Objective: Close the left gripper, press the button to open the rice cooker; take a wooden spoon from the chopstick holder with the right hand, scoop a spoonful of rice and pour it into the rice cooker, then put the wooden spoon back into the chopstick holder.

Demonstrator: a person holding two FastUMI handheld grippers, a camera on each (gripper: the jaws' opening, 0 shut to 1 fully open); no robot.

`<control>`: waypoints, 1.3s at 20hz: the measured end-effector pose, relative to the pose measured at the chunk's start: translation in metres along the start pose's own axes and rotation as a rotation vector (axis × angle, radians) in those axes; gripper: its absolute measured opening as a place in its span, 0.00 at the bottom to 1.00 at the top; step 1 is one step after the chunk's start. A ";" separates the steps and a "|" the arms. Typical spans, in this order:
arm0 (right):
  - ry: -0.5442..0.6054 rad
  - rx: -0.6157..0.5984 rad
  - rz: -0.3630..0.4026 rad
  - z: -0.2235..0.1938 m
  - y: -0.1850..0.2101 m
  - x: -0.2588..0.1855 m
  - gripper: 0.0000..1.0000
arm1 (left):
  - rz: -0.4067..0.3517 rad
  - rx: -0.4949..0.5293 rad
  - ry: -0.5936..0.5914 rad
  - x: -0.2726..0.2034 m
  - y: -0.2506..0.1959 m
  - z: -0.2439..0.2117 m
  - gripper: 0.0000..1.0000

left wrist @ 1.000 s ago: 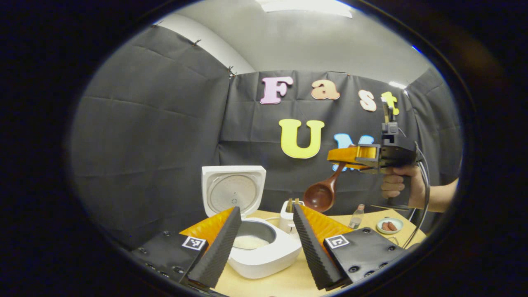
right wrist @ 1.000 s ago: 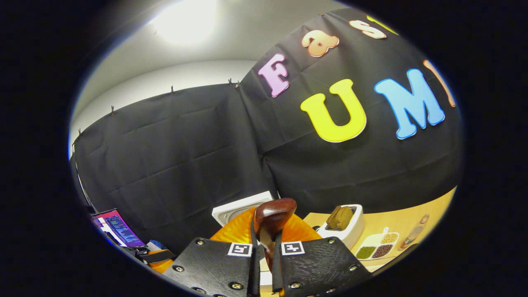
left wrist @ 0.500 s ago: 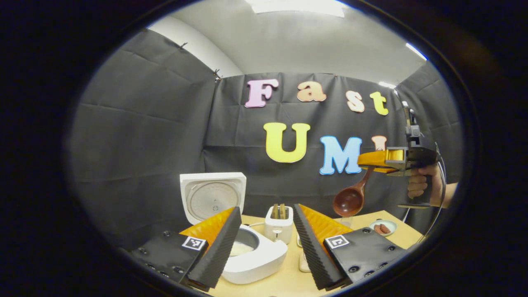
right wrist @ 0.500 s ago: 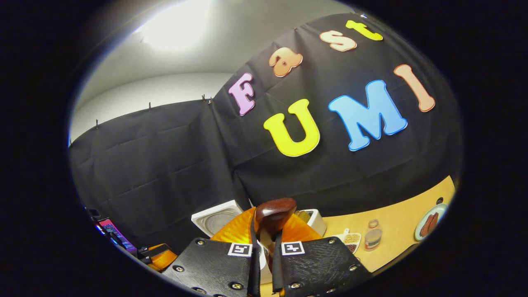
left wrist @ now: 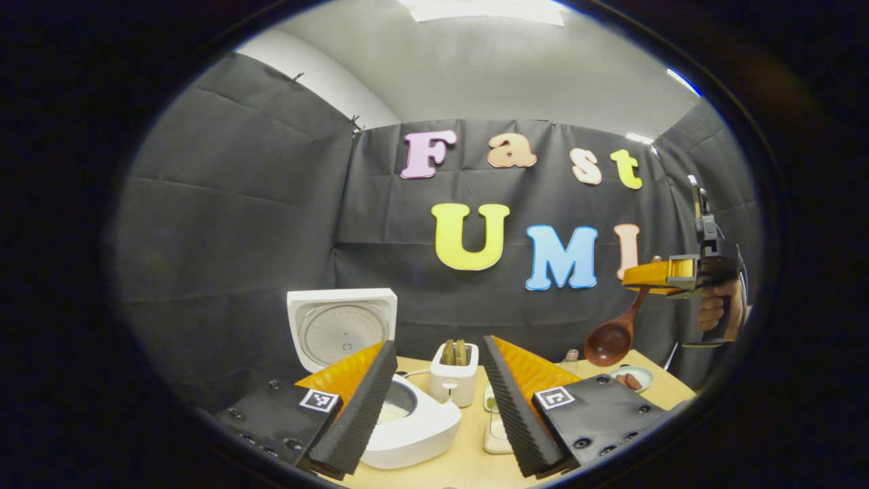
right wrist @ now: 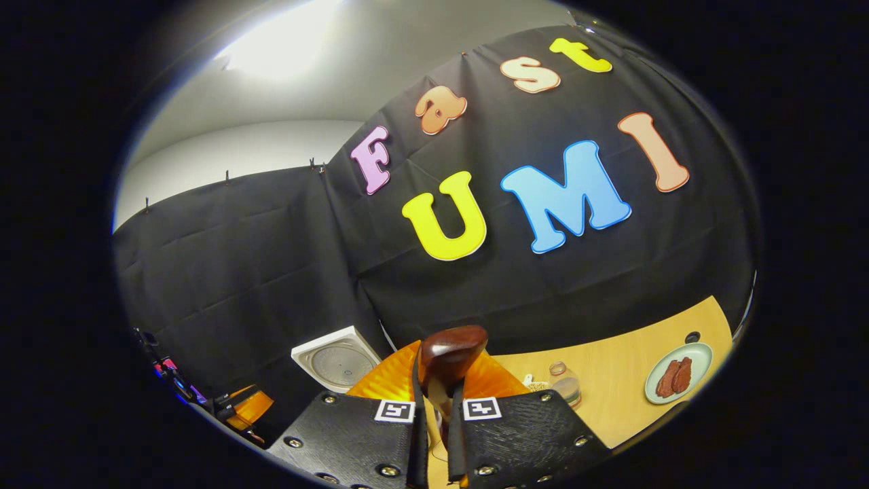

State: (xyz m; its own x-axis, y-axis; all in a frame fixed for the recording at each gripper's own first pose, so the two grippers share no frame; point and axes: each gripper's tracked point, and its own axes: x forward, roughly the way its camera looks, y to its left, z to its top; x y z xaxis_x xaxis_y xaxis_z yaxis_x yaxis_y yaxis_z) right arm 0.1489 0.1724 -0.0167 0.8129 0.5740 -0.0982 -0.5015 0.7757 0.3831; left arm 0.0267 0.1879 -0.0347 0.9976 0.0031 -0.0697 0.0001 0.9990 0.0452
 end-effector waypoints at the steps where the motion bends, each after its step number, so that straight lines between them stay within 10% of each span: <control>1: -0.003 0.001 -0.009 0.001 -0.006 -0.005 0.11 | -0.003 0.002 -0.002 0.001 -0.004 0.001 0.87; 26: -0.032 0.030 -0.258 -0.005 -0.088 -0.100 0.11 | -0.111 0.030 0.011 0.029 -0.063 0.002 0.87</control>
State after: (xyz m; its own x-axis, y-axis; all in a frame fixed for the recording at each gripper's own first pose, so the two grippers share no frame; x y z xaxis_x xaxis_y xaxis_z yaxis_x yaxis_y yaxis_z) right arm 0.1105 0.0478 -0.0451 0.9220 0.3489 -0.1677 -0.2674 0.8872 0.3759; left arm 0.0553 0.1248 -0.0377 0.9905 -0.1067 -0.0864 0.1125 0.9914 0.0662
